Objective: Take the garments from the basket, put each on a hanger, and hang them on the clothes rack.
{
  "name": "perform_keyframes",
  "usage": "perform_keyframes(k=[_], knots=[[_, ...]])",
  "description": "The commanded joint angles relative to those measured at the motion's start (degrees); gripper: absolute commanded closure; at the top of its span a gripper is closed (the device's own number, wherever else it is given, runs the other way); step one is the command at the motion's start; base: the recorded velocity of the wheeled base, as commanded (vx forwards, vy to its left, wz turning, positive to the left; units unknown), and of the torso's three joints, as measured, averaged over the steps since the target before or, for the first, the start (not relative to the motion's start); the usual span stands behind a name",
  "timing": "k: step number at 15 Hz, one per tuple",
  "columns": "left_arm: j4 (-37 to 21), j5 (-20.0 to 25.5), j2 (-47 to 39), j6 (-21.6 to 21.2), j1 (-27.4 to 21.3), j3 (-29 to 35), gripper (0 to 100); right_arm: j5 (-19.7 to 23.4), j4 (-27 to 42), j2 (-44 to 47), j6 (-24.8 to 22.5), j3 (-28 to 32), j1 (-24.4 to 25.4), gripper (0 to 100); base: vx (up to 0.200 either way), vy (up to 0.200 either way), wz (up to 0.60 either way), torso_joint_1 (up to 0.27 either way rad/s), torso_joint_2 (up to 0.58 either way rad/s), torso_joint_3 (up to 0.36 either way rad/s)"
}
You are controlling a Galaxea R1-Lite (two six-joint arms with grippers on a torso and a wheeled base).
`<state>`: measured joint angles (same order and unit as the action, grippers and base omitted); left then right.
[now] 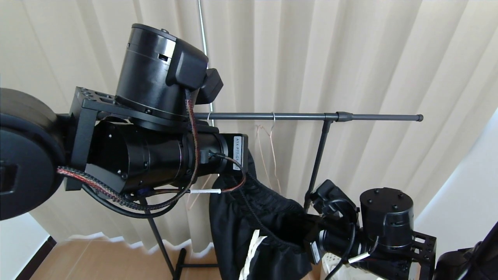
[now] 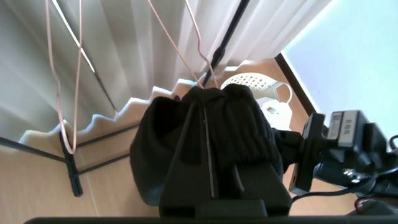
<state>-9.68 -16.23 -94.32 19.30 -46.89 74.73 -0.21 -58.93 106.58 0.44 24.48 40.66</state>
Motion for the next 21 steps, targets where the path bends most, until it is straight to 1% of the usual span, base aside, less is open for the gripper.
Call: perform_keyframes(k=[1, 2, 3, 4, 6, 9, 10, 12, 13, 17, 21], knots=[[-0.1, 0.1, 0.0, -0.1, 1.9, -3.5, 100, -0.1, 0.4, -4.5, -0.2, 1.3, -3.3, 100, 0.000, 0.000, 0.00, 0.000, 0.00, 0.000], [-0.1, 0.1, -0.1, -0.2, 3.2, -5.2, 100, -0.1, 0.5, -5.8, -0.3, 2.2, -4.9, 100, 0.000, 0.000, 0.00, 0.000, 0.00, 0.000], [-0.1, 0.1, -0.1, -0.2, 3.6, -5.8, 100, -0.1, 0.6, -6.1, -0.3, 2.5, -5.3, 100, 0.000, 0.000, 0.00, 0.000, 0.00, 0.000], [0.0, 0.2, -0.2, -1.1, 5.6, -8.6, 100, -0.1, 0.6, -7.1, -0.2, 4.3, -7.0, 100, 0.000, 0.000, 0.00, 0.000, 0.00, 0.000], [0.3, 0.5, -0.3, -2.2, 7.0, -12.2, 100, -0.1, 0.5, -8.1, -0.2, 5.4, -7.3, 100, 0.000, 0.000, 0.00, 0.000, 0.00, 0.000], [0.5, 0.5, -0.8, -2.1, 6.8, -15.4, 100, -4.7, 0.5, -7.7, -0.2, 6.4, -7.1, 100, 0.000, 0.000, 0.00, 0.000, 0.00, 0.000], [0.5, 0.3, -1.2, -2.0, 6.7, -16.4, 100, -5.5, 0.5, -7.8, -0.2, 6.5, -7.1, 100, 0.000, 0.000, 0.00, 0.000, 0.00, 0.000], [0.5, 0.3, -1.0, -2.1, 6.6, -17.2, 100, -5.6, 0.5, -8.1, -0.2, 6.5, -7.1, 100, 0.000, 0.000, 0.00, 0.000, 0.00, 0.000], [0.5, 0.3, -0.9, -2.1, 6.4, -17.5, 0, -5.7, 0.5, -8.1, -0.2, 6.5, -7.2, 100, 0.000, 0.000, 0.00, 0.000, 0.00, 0.000], [0.5, 0.2, 1.0, -2.1, 6.3, -18.7, 0, -5.8, 0.4, -8.1, -0.3, 6.7, -7.5, 100, 0.000, 0.000, 0.00, 0.000, 0.00, 0.000], [0.5, 0.6, 1.8, -2.0, 6.4, -18.0, 0, -5.9, 0.4, -8.2, -0.3, 6.6, -7.5, 100, 0.000, 0.000, 0.00, 0.000, 0.00, 0.000]])
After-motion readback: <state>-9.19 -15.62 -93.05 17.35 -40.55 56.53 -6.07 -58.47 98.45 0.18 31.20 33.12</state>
